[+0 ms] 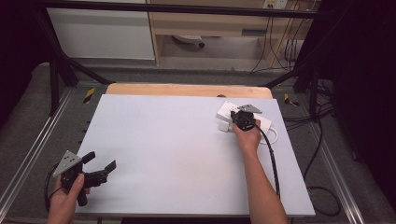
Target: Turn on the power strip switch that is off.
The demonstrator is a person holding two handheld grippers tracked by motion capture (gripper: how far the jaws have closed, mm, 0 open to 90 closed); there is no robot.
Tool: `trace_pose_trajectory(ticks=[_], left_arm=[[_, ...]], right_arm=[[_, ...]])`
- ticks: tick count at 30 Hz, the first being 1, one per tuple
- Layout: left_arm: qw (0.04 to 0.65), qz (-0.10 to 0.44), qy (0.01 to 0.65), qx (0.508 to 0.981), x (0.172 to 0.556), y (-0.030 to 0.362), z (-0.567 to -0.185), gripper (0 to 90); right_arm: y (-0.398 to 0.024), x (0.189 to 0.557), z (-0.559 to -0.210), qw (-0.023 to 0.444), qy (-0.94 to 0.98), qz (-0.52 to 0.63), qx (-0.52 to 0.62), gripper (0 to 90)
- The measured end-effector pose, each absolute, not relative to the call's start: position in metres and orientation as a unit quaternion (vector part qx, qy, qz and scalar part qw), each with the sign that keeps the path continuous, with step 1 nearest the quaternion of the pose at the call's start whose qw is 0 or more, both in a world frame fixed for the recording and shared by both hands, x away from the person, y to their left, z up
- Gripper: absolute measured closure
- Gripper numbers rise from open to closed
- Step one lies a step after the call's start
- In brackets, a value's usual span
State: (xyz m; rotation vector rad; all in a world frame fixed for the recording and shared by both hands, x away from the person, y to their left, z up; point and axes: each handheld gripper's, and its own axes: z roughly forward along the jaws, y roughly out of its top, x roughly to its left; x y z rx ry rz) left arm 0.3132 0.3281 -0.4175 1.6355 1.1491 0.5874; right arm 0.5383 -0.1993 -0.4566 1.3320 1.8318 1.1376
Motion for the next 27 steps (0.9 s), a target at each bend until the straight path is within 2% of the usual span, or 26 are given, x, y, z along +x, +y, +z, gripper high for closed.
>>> trace_pose_trajectory(ticks=[18, 27], left_arm=[[0.506, 0.243, 0.477, 0.676, 0.3135, 0.3285, -0.4176, 5.4], [0.504, 0.247, 0.475, 0.678, 0.3133, 0.3284, -0.4174, 5.4]], right_arm=[[-0.198, 0.5373, -0.4557, 0.291, 0.682, 0.44, 0.507, 90.0], [-0.198, 0.5364, -0.451, 0.283, 0.676, 0.451, 0.509, 85.7]])
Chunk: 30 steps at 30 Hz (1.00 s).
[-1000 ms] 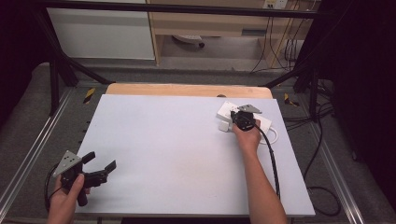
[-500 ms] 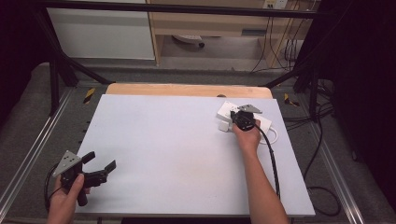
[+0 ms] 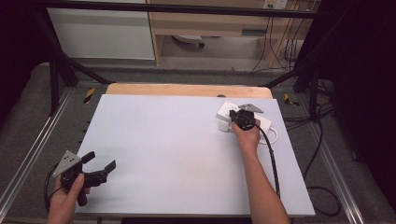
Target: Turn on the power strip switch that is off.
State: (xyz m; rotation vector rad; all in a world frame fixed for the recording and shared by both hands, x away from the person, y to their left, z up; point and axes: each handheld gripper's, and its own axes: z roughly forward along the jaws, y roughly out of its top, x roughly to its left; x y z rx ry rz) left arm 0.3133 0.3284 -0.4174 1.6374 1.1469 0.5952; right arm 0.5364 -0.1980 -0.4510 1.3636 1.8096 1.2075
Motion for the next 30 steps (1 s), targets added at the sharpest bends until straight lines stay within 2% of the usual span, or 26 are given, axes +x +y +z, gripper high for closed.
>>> trace_pose_trajectory(ticks=[17, 30], left_arm=[[0.502, 0.247, 0.474, 0.679, 0.313, 0.328, -0.417, 5.4], [0.501, 0.247, 0.473, 0.681, 0.313, 0.328, -0.417, 5.4]], right_arm=[[-0.201, 0.533, -0.442, 0.274, 0.672, 0.463, 0.509, 74.4], [-0.202, 0.529, -0.434, 0.258, 0.672, 0.472, 0.51, 57.6]])
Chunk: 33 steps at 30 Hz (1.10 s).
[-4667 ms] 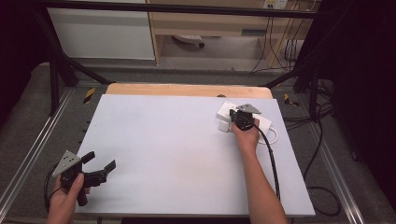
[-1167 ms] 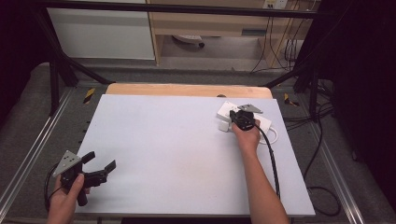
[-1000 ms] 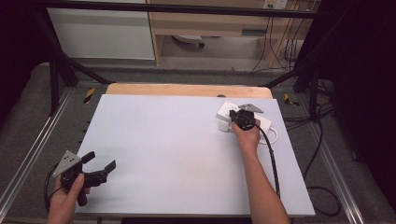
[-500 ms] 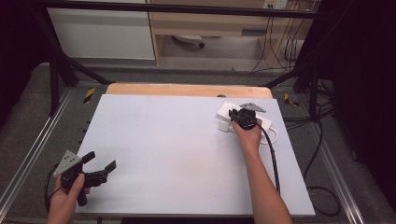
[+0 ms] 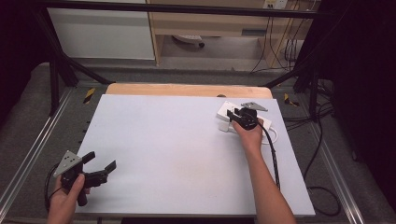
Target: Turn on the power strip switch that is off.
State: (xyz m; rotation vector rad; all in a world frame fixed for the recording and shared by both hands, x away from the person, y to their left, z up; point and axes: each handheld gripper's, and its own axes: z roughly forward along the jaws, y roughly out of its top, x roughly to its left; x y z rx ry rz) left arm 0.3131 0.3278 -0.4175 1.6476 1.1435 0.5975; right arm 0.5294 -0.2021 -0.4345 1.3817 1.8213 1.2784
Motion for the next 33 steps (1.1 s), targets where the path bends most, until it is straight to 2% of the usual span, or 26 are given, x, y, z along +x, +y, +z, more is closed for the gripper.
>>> trace_pose_trajectory(ticks=[4, 10, 18, 24, 33], left_arm=[[0.501, 0.247, 0.473, 0.681, 0.313, 0.327, -0.418, 5.4], [0.499, 0.248, 0.472, 0.683, 0.313, 0.327, -0.418, 5.4], [0.5, 0.247, 0.472, 0.683, 0.313, 0.326, -0.418, 5.4], [0.498, 0.247, 0.472, 0.684, 0.313, 0.326, -0.418, 5.4], [0.497, 0.249, 0.471, 0.685, 0.313, 0.326, -0.418, 5.4]], right_arm=[[-0.203, 0.529, -0.432, 0.253, 0.67, 0.473, 0.513, 49.2], [-0.205, 0.525, -0.426, 0.24, 0.67, 0.471, 0.521, 28.8], [-0.208, 0.515, -0.414, 0.234, 0.673, 0.473, 0.518, 12.6], [-0.212, 0.502, -0.406, 0.24, 0.674, 0.476, 0.511, 7.5], [-0.215, 0.479, -0.398, 0.226, 0.688, 0.477, 0.498, 4.4]])
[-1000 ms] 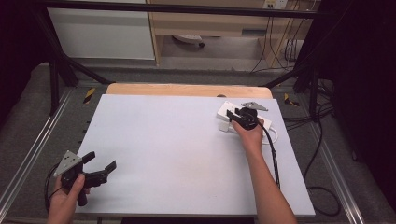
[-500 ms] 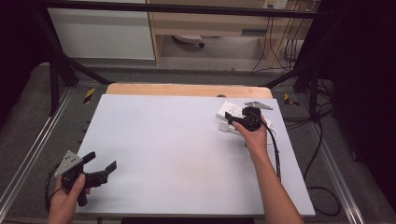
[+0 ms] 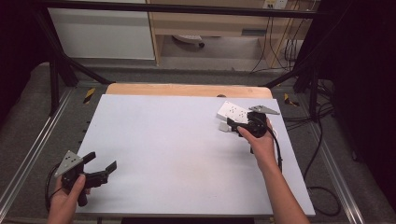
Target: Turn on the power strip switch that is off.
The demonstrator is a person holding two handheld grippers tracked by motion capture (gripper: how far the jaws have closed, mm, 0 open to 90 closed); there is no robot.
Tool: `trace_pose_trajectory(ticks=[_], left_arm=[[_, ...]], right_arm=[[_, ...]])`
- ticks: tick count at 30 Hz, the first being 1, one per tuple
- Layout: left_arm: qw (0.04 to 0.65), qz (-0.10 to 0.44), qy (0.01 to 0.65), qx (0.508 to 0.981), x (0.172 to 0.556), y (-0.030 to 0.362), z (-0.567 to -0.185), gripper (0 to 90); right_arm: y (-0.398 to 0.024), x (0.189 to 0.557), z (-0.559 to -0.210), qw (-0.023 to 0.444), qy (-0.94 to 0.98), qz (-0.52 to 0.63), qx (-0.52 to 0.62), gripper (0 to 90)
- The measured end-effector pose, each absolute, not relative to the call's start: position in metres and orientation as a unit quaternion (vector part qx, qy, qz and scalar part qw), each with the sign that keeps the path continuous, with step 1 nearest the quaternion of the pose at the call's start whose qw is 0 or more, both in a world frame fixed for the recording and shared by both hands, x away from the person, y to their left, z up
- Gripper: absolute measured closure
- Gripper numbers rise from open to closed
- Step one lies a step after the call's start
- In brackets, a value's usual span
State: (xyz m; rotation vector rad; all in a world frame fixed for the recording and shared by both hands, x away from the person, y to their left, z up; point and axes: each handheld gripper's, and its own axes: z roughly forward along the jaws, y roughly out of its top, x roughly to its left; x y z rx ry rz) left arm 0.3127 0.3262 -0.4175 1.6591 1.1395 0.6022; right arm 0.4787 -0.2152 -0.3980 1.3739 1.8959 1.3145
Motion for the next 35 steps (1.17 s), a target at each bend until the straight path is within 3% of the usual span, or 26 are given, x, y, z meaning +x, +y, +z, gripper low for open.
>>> trace_pose_trajectory(ticks=[19, 35], left_arm=[[0.495, 0.247, 0.469, 0.689, 0.312, 0.325, -0.418, 5.4], [0.492, 0.247, 0.467, 0.692, 0.312, 0.324, -0.418, 5.4]], right_arm=[[-0.227, 0.412, -0.405, 0.204, 0.711, 0.489, 0.463, 3.7], [-0.262, 0.362, -0.434, 0.211, 0.722, 0.457, 0.474, 4.3]])
